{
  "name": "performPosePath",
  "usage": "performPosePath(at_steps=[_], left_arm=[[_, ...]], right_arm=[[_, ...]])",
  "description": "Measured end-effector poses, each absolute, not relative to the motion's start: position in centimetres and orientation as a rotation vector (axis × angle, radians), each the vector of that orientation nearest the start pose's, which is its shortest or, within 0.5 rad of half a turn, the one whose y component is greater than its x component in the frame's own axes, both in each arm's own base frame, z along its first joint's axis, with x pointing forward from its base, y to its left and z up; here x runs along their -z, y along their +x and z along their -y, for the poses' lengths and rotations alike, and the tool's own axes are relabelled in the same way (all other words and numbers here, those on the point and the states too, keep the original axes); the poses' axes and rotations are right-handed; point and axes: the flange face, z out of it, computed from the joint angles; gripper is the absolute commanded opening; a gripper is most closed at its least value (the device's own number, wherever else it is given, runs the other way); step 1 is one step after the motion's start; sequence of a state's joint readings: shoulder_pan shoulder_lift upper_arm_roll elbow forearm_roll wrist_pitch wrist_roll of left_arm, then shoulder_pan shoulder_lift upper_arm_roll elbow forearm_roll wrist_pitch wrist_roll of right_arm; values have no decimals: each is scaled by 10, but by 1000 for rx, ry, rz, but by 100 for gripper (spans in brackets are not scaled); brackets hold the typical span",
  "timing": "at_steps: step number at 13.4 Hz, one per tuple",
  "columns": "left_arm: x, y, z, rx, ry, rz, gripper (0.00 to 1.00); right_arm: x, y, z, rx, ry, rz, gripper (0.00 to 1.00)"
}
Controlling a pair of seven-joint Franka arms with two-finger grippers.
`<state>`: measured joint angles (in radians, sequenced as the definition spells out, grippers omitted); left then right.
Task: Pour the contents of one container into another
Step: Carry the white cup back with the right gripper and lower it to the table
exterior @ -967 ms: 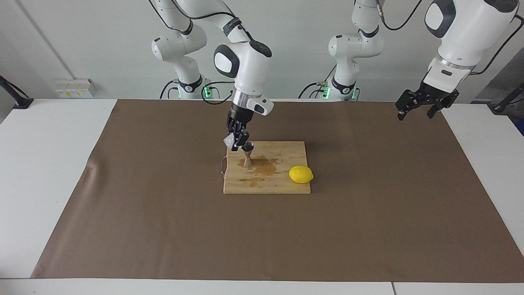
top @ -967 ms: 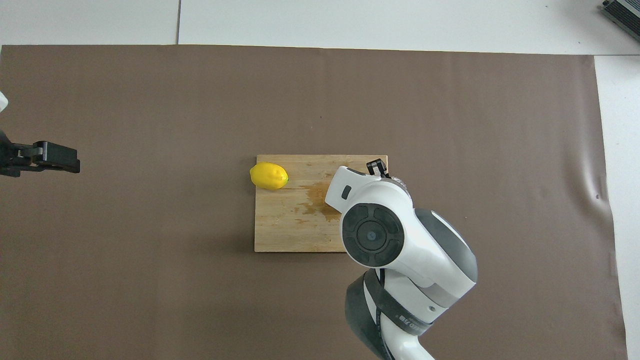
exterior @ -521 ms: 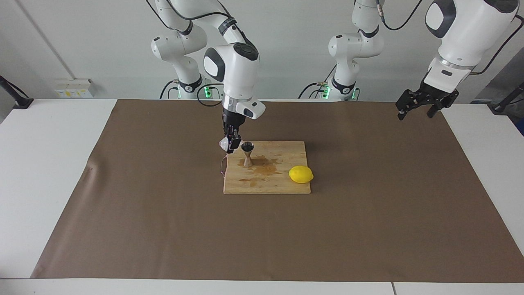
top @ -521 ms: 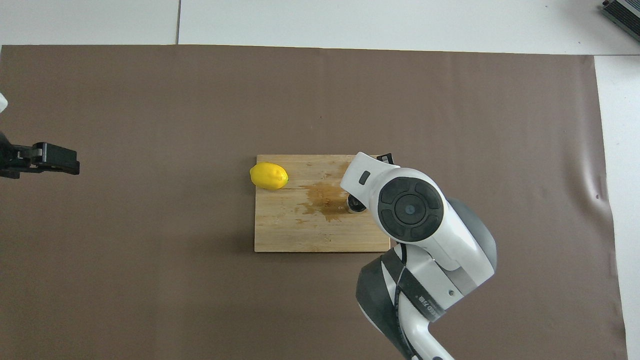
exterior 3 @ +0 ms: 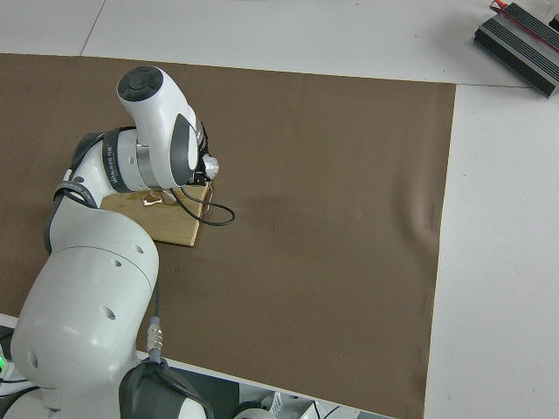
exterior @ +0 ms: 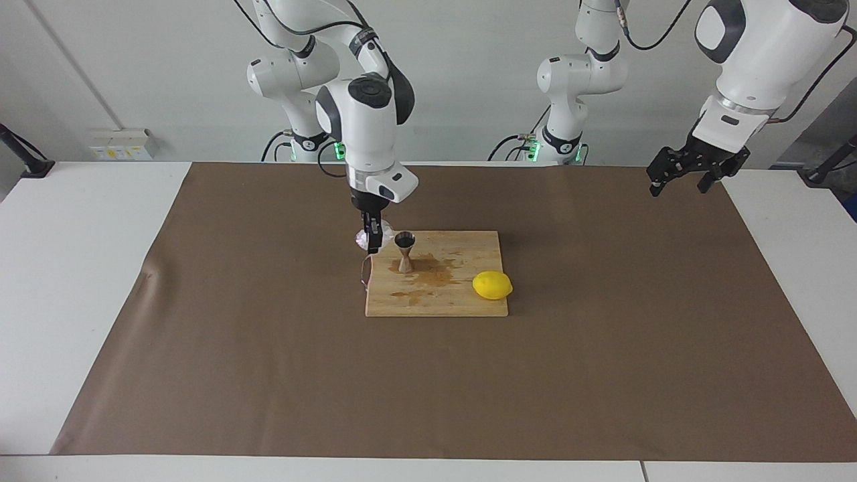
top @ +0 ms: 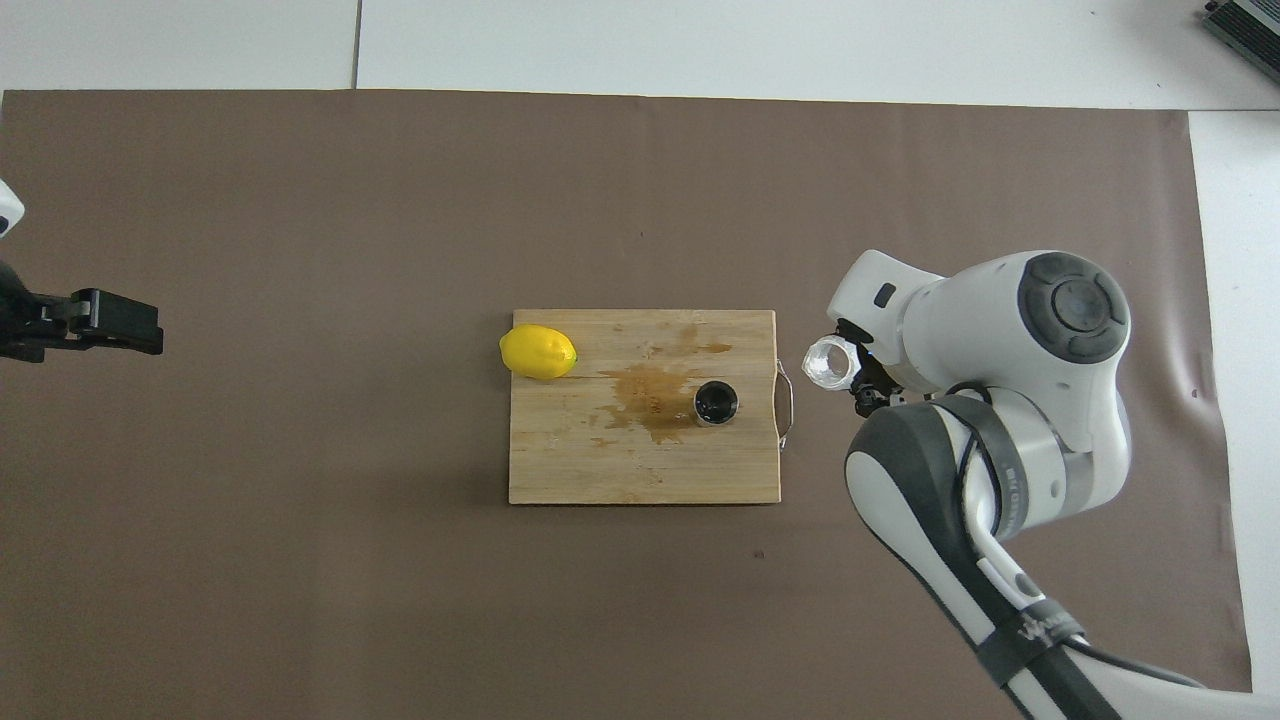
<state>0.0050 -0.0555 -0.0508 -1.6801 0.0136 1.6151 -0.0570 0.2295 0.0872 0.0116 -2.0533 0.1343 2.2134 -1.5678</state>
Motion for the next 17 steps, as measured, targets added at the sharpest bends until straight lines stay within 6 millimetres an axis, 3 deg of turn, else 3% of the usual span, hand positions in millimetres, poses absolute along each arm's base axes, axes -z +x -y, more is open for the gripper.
performPosePath(at_steps=[5, 10, 13, 14, 15, 16, 17], left_arm=[[-608, 539, 24, -10, -3125, 17, 100], [-608, 540, 24, -2, -3125, 15, 100], [-608, 539, 27, -2, -3125, 6, 100], [-608, 539, 28, 0, -3125, 4, 100], [-609, 540, 28, 8, -3127, 4, 100], [-610, 541, 29, 26, -3130, 4, 100], [-611, 542, 29, 42, -3132, 3, 100]], right_arm=[[-351, 560, -50, -381, 2237, -2479, 0], [-318, 542, 6, -403, 2310, -2478, 0], [-303, 530, 28, -386, 2338, -2479, 3], [-299, 526, 34, -384, 2343, -2479, 9], [-297, 524, 39, -382, 2346, -2479, 28], [-295, 522, 43, -381, 2353, -2472, 56], [-293, 521, 45, -381, 2357, -2463, 78]])
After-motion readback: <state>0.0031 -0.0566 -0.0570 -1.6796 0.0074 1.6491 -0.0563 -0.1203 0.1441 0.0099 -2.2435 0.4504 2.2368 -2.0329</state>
